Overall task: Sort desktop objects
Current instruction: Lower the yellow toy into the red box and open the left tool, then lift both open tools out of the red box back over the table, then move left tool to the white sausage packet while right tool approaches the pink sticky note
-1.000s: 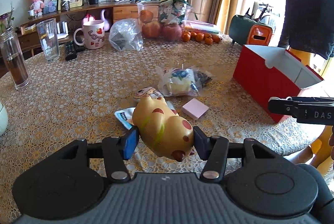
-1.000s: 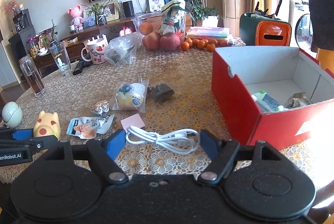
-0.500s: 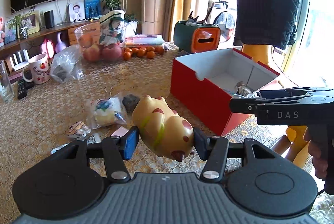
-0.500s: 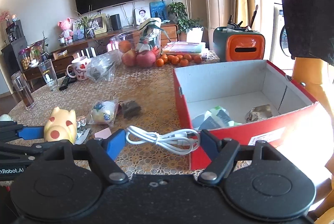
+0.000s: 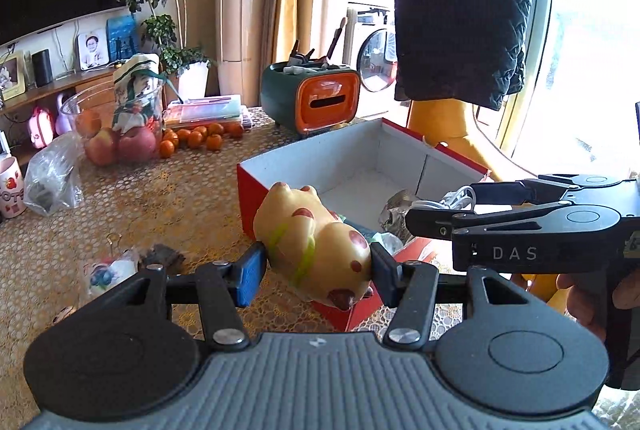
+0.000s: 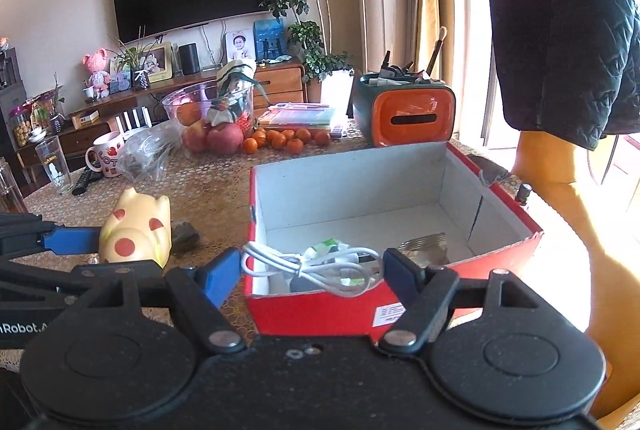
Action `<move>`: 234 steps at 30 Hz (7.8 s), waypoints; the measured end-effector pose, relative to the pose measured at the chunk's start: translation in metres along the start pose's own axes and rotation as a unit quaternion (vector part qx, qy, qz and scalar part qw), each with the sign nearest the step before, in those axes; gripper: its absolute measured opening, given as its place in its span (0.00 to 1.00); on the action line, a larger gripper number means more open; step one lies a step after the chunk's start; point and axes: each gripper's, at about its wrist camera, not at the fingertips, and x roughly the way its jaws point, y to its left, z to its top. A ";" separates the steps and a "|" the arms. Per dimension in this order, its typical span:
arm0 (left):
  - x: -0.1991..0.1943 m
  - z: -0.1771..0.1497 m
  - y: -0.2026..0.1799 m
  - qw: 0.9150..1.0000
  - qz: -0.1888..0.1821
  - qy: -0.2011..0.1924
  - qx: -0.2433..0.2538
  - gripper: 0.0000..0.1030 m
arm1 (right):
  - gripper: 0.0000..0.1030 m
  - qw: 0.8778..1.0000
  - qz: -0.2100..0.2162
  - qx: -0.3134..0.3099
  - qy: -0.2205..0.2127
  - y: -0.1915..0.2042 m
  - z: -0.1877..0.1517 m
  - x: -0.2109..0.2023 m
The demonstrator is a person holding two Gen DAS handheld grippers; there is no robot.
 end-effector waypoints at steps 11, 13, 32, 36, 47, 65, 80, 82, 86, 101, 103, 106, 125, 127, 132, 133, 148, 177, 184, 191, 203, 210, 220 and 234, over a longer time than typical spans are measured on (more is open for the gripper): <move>0.060 0.032 -0.023 0.999 -0.018 0.024 0.018 0.53 | 0.75 0.999 -0.034 0.008 0.018 -0.046 0.019 0.038; 0.069 0.036 -0.027 0.999 -0.019 0.028 0.024 0.53 | 0.75 0.999 -0.037 0.005 0.023 -0.051 0.020 0.044; 0.180 0.065 -0.029 0.992 -0.006 0.112 0.055 0.53 | 0.75 0.995 -0.052 0.008 0.085 -0.090 0.046 0.135; 0.199 0.064 -0.026 0.989 -0.004 0.133 0.060 0.53 | 0.75 0.993 -0.055 -0.001 0.105 -0.091 0.045 0.153; 0.231 0.064 -0.025 0.979 -0.009 0.187 0.080 0.53 | 0.74 0.977 -0.059 -0.041 0.203 -0.087 0.050 0.192; 0.220 0.064 -0.021 0.982 -0.012 0.181 0.055 0.66 | 0.79 0.974 -0.067 -0.022 0.216 -0.093 0.048 0.186; 0.164 0.068 -0.017 0.989 -0.026 0.140 0.037 0.66 | 0.80 0.982 -0.040 -0.019 0.183 -0.080 0.057 0.140; 0.154 0.068 -0.017 0.990 -0.029 0.135 0.036 0.66 | 0.80 0.983 -0.038 -0.019 0.178 -0.076 0.058 0.131; 0.132 0.067 -0.016 0.991 -0.035 0.123 0.033 0.66 | 0.80 0.985 -0.029 -0.018 0.167 -0.067 0.059 0.112; 0.063 0.052 -0.015 0.995 -0.051 0.087 0.027 0.66 | 0.86 0.991 -0.008 -0.023 0.129 -0.039 0.053 0.054; 0.055 0.049 -0.014 0.995 -0.055 0.082 0.023 0.66 | 0.87 0.992 -0.006 -0.025 0.124 -0.035 0.051 0.047; 0.043 0.045 -0.012 0.995 -0.061 0.075 0.018 0.66 | 0.88 0.993 -0.002 -0.024 0.118 -0.030 0.050 0.038; -0.013 0.011 0.028 0.997 -0.062 0.044 -0.010 0.74 | 0.96 0.996 0.035 -0.006 0.081 0.013 0.033 -0.002; -0.020 0.008 0.034 0.997 -0.063 0.041 -0.016 0.74 | 0.97 0.996 0.040 -0.004 0.076 0.020 0.030 -0.005; -0.036 -0.003 0.048 0.998 -0.042 0.031 -0.020 0.82 | 0.99 0.997 0.049 0.001 0.065 0.037 0.023 -0.012; -0.040 -0.007 0.050 0.999 -0.040 0.029 -0.022 0.82 | 0.99 0.997 0.051 0.003 0.065 0.041 0.022 -0.013; -0.089 -0.054 0.106 0.996 -0.011 -0.005 -0.083 0.97 | 0.99 0.995 0.078 -0.012 0.061 0.103 0.002 -0.013; -0.084 -0.134 0.198 0.989 0.097 0.008 -0.115 1.00 | 0.99 0.990 0.092 -0.068 0.082 0.193 -0.035 0.056; -0.056 -0.138 0.210 0.991 0.098 0.021 -0.089 1.00 | 0.99 0.988 0.082 -0.089 0.097 0.197 -0.040 0.087; -0.030 -0.136 0.225 0.995 0.074 0.035 -0.059 1.00 | 0.96 0.984 0.083 -0.104 0.119 0.199 -0.044 0.119; 0.009 -0.132 0.241 0.998 0.034 0.057 0.017 1.00 | 0.93 0.978 0.085 -0.129 0.139 0.205 -0.048 0.154; 0.026 -0.135 0.246 0.996 -0.002 0.073 0.042 1.00 | 0.92 0.974 0.090 -0.147 0.146 0.212 -0.053 0.165; 0.041 -0.138 0.253 0.996 -0.002 0.080 0.040 1.00 | 0.87 0.974 0.100 -0.144 0.147 0.217 -0.054 0.176; 0.035 -0.139 0.250 0.997 0.026 0.068 0.016 0.84 | 0.76 0.977 0.104 -0.136 0.124 0.218 -0.057 0.172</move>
